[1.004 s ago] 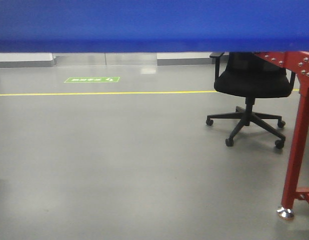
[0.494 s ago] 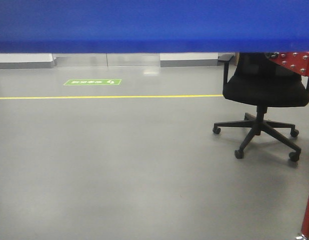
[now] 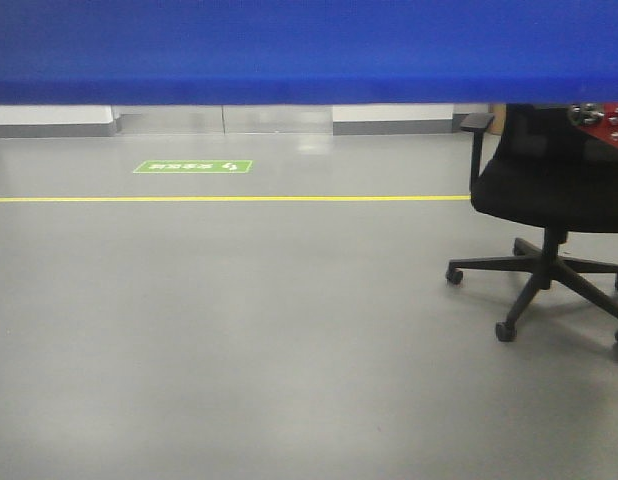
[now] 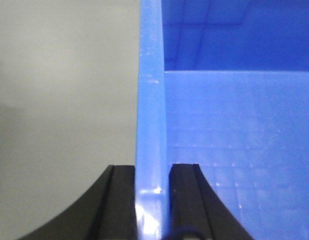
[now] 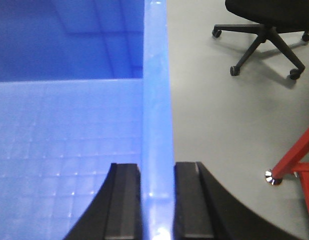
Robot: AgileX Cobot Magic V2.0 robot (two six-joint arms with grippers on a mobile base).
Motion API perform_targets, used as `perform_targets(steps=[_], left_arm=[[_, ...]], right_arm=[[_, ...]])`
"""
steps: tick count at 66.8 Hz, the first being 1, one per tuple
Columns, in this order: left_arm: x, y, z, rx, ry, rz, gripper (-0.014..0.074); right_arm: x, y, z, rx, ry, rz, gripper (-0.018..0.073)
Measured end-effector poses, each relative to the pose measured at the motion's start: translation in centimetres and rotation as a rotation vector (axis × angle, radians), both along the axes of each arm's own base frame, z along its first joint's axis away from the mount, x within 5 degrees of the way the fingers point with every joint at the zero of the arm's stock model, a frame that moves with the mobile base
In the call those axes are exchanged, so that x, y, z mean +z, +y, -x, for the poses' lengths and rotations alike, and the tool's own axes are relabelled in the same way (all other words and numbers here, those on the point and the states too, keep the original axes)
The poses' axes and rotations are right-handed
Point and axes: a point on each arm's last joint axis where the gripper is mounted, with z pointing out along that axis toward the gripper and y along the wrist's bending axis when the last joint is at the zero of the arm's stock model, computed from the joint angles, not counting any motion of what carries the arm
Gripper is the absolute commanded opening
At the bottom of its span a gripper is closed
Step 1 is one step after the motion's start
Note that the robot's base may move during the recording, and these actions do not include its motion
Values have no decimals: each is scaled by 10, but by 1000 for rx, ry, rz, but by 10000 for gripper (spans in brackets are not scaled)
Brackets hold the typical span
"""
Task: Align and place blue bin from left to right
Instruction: 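Carry the blue bin across the floor past the red table, then drive the held blue bin up to another roller rack of blue bins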
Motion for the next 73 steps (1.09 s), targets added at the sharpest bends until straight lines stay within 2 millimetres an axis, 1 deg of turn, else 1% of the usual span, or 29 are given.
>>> perform_targets(steps=[73], left_arm=[[-1, -1, -1, -1, 2, -3, -111]], right_arm=[[0, 0, 0, -3, 2, 4, -78]])
